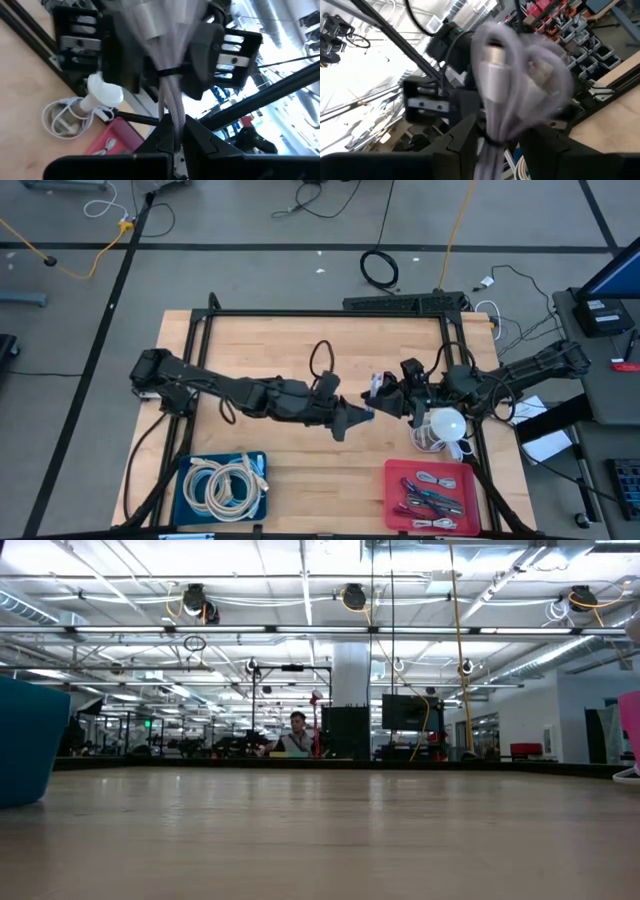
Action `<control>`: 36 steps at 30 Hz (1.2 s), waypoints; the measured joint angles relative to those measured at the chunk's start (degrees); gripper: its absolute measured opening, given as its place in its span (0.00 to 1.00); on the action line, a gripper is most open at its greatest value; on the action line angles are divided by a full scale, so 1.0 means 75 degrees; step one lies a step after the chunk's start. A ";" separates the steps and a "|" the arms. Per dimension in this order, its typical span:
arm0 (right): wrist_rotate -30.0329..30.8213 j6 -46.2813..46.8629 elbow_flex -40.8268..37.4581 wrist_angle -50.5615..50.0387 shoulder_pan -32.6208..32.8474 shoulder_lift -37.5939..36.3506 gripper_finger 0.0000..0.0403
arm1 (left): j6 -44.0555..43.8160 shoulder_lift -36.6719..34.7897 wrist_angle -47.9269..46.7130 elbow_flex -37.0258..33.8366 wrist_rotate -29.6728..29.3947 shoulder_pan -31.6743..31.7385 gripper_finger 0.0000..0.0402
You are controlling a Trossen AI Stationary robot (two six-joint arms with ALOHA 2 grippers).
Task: Pick & Place USB Port
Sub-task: Put the pink charger cable into the pink bin
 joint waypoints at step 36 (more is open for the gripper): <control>-0.1662 0.0254 0.1676 0.1690 0.1734 0.0086 0.11 | 0.2617 -0.2392 -0.1442 0.0034 -0.1573 -0.0631 0.33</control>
